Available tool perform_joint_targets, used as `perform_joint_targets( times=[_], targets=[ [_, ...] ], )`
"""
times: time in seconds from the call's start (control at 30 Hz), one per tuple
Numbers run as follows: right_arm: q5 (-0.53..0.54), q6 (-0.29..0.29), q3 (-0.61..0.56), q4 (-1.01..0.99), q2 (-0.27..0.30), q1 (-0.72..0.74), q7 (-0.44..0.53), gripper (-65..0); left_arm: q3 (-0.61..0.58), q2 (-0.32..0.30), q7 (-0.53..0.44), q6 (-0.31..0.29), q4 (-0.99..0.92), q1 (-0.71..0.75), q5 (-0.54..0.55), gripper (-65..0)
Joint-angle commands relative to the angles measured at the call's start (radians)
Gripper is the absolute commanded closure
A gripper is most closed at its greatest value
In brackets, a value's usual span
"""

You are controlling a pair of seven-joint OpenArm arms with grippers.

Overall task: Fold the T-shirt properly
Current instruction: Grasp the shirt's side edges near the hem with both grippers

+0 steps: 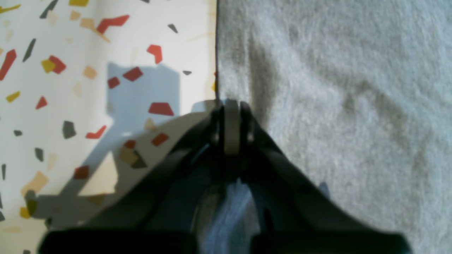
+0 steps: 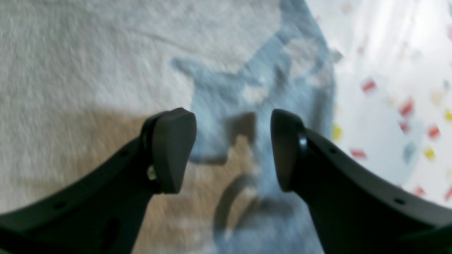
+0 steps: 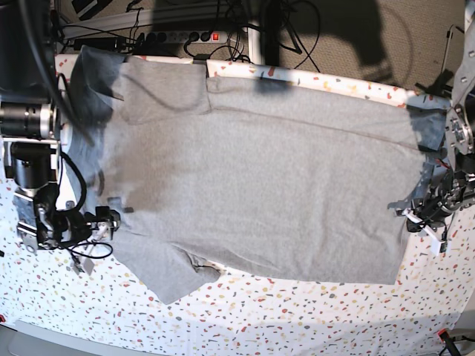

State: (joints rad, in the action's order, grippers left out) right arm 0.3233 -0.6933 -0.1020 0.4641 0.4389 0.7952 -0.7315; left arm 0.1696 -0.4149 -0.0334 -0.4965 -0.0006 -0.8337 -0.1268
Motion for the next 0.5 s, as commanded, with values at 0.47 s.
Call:
perform_joint_targets(
  times=[0.47],
  targets=[
    [-0.097, -0.005, 0.005, -0.054, 0.003, 0.054, 0.063, -17.8, 0.000, -0.012, 0.011, 0.006, 0.001, -0.030, 0.004, 0.0]
  ],
)
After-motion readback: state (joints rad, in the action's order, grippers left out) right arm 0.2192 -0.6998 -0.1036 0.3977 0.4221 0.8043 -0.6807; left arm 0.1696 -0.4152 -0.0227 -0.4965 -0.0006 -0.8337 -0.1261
